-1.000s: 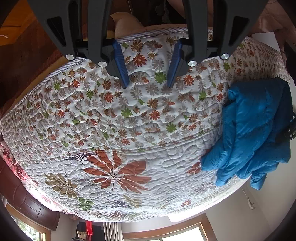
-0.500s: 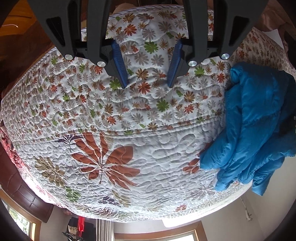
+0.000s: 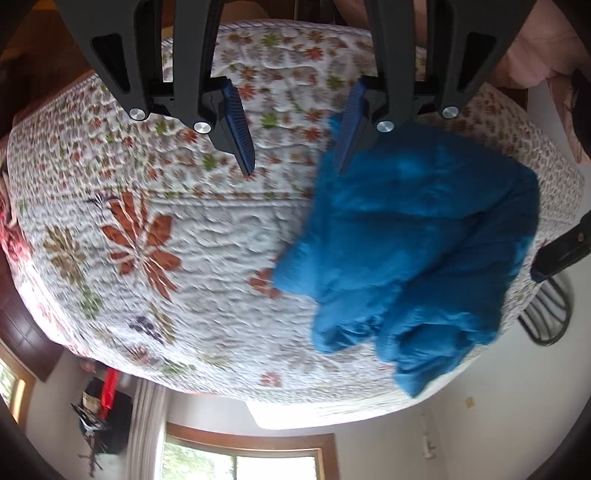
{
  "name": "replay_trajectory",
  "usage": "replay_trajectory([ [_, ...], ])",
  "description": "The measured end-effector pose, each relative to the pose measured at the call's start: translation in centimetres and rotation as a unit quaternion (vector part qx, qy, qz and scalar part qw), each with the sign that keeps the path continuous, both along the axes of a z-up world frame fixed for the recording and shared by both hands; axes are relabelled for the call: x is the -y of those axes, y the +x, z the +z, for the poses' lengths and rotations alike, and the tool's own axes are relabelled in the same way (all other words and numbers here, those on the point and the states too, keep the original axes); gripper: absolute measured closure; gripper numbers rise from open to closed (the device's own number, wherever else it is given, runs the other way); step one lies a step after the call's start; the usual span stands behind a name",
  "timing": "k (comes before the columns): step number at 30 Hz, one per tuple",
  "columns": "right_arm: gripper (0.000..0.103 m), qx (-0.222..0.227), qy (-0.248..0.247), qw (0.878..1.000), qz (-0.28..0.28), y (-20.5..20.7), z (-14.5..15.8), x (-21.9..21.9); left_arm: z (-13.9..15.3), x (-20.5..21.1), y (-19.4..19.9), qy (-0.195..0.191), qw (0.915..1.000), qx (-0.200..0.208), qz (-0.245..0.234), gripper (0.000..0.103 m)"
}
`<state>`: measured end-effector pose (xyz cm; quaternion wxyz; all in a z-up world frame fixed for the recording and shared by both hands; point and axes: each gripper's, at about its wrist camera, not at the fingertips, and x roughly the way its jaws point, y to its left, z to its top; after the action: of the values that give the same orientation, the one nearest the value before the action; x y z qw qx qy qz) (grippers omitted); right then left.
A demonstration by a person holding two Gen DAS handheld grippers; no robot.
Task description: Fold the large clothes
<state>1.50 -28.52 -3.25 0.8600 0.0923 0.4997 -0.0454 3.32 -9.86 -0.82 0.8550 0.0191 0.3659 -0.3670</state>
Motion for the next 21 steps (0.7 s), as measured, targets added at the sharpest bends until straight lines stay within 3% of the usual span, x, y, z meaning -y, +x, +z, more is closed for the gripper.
replay_trajectory([
  [2,0.049,0.012,-0.009,1.0,0.026,0.6,1.6,-2.3,0.8,-1.3,-0.5,0.0,0.9997,0.013,0.023,0.051],
  [8,0.034,0.033,0.019,0.997,0.067,2.2,4.3,-5.8,1.1,-4.3,0.7,0.013,0.9961,0.02,0.085,0.051],
  [15,0.027,0.017,0.068,0.996,0.061,5.8,5.2,-6.2,-1.7,-6.2,4.9,0.05,0.9879,-0.016,0.146,0.052],
  [21,0.025,-0.014,0.089,0.993,0.074,9.5,4.5,-7.4,-3.1,-6.6,6.4,0.046,0.9865,-0.043,0.151,0.053],
])
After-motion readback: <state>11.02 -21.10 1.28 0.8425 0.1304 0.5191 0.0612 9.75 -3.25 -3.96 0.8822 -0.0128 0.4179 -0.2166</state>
